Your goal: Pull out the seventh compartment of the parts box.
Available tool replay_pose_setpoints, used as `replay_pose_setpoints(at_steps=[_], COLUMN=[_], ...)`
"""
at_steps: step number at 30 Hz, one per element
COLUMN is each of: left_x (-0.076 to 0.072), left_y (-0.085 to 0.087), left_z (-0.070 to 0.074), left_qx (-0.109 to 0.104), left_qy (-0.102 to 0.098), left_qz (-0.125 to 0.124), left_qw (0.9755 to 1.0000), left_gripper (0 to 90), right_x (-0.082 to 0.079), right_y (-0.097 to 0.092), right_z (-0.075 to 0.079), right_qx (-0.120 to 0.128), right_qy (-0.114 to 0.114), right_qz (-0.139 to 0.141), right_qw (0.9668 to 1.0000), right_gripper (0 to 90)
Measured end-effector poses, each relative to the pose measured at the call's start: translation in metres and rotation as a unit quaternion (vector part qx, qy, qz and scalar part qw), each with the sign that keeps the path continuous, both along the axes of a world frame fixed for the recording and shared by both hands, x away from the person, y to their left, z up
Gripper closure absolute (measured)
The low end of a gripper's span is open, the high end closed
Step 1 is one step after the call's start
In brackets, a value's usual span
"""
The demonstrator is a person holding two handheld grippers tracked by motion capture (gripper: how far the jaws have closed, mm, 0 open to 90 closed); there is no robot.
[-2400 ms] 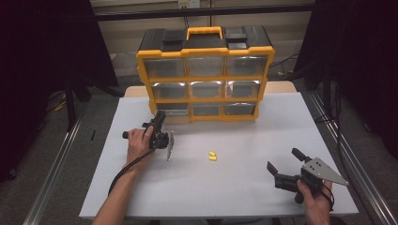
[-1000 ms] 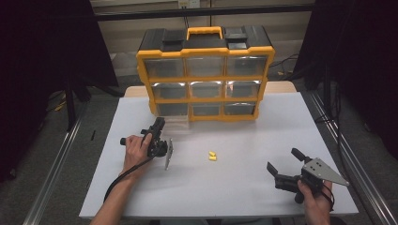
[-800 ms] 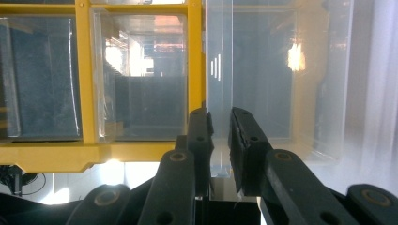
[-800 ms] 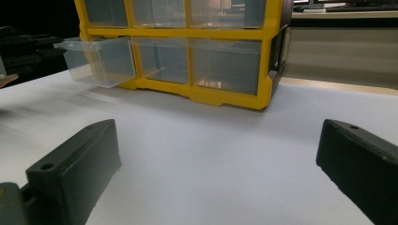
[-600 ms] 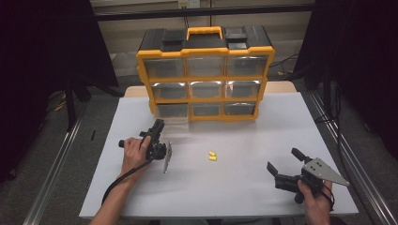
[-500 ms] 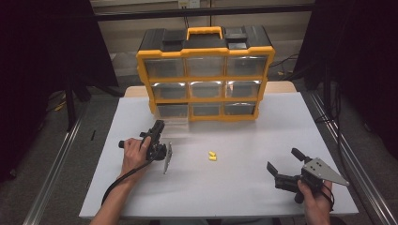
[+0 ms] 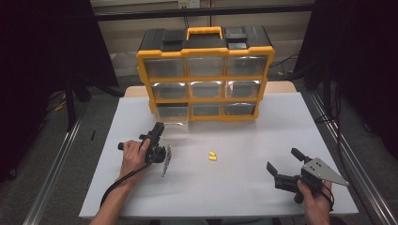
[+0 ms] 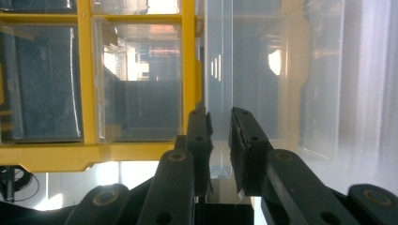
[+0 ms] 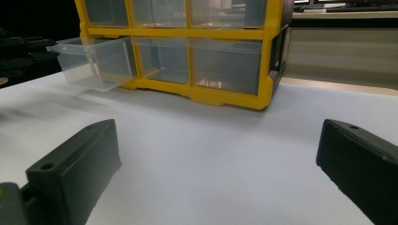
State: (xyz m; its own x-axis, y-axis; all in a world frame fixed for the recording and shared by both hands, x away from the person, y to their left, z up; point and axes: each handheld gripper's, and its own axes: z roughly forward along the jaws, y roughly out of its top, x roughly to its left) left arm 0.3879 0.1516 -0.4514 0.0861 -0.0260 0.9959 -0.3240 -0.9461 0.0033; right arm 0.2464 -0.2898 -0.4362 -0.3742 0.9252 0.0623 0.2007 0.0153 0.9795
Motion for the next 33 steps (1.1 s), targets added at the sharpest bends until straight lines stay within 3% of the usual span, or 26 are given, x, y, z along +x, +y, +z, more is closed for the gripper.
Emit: replay_pose_setpoints(at_steps=[14,17,21,25,28,30,31,33], left_x=[-0.0009,-0.0005,-0.0019,-0.0021,-0.0011,-0.0008,-0.0001,0.0005], left_y=[0.0001,0.0001,-0.0005,-0.0006,0.0008,0.0020,0.0022,0.0033], left_z=[-0.0006,-0.0014,-0.0004,0.0010,0.0022,0.0037,0.0024,0.0044], left_qx=[-0.011,-0.022,-0.053,-0.089,-0.122,-0.131,-0.156,-0.181], left_qy=[0.006,0.012,0.034,0.053,0.070,0.082,0.090,0.101], left_qz=[0.002,0.001,0.002,0.010,0.027,0.031,0.028,0.036], left_qw=[0.9999,0.9997,0.9980,0.9946,0.9897,0.9875,0.9832,0.9775], left_gripper=[76.1,71.9,62.7,48.8,38.0,32.9,30.7,22.5], right_x=[0.0002,0.0001,0.0000,0.0002,0.0001,0.0000,0.0001,0.0003], right_y=[0.0003,0.0004,0.0002,0.0003,0.0004,0.0003,0.0003,0.0004], right_z=[-0.0002,-0.0002,-0.0002,-0.0003,-0.0003,-0.0002,-0.0002,-0.0004], right_qx=[0.000,-0.001,-0.001,0.000,-0.002,-0.001,-0.001,-0.003], right_qy=[0.001,0.000,0.001,0.001,0.000,0.001,0.001,0.002], right_qz=[0.000,0.000,0.000,0.001,0.001,0.000,0.000,0.000], right_qw=[1.0000,1.0000,1.0000,1.0000,1.0000,1.0000,1.0000,1.0000], right_gripper=[0.0,0.0,0.0,0.0,0.0,0.0,0.0,0.0])
